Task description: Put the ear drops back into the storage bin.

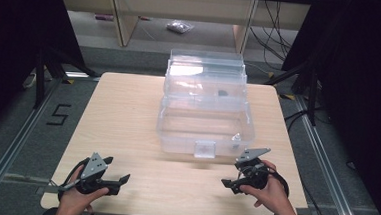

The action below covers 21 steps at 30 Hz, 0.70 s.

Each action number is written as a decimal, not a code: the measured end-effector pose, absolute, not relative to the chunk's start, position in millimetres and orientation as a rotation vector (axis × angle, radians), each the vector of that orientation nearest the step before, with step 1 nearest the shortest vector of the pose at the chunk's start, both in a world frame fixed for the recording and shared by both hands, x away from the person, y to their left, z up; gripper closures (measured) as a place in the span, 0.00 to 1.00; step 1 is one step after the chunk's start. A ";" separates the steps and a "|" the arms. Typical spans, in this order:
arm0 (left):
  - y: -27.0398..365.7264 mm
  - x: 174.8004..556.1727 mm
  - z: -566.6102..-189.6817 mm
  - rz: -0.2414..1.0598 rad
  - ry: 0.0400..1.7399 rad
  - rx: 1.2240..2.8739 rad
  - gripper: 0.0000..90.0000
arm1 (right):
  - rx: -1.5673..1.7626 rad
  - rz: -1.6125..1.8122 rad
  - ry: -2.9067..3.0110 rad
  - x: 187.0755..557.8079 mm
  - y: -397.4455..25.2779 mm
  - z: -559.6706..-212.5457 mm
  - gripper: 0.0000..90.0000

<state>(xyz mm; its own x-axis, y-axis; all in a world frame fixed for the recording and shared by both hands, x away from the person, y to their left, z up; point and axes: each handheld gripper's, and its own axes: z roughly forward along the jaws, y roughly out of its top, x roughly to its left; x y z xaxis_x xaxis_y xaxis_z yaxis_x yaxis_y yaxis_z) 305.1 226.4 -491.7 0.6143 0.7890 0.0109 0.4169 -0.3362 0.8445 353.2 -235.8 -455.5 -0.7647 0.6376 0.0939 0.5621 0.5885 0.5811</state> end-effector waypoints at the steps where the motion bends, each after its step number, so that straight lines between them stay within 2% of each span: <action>1: 226.7 304.9 -491.4 0.541 0.954 1.972 0.17 | 1.032 0.932 2.680 352.2 -236.2 -456.9 0.24; 4: 226.7 304.8 -491.4 0.543 0.956 1.971 0.17 | 0.951 0.959 2.646 353.8 -238.9 -461.6 0.24; 8: 226.7 304.8 -491.4 0.542 0.955 1.971 0.17 | 1.045 0.954 2.661 347.6 -240.8 -460.8 0.23; 21: 226.4 304.8 -491.4 0.541 0.956 1.969 0.17 | 1.015 0.967 2.645 338.1 -248.2 -469.0 0.21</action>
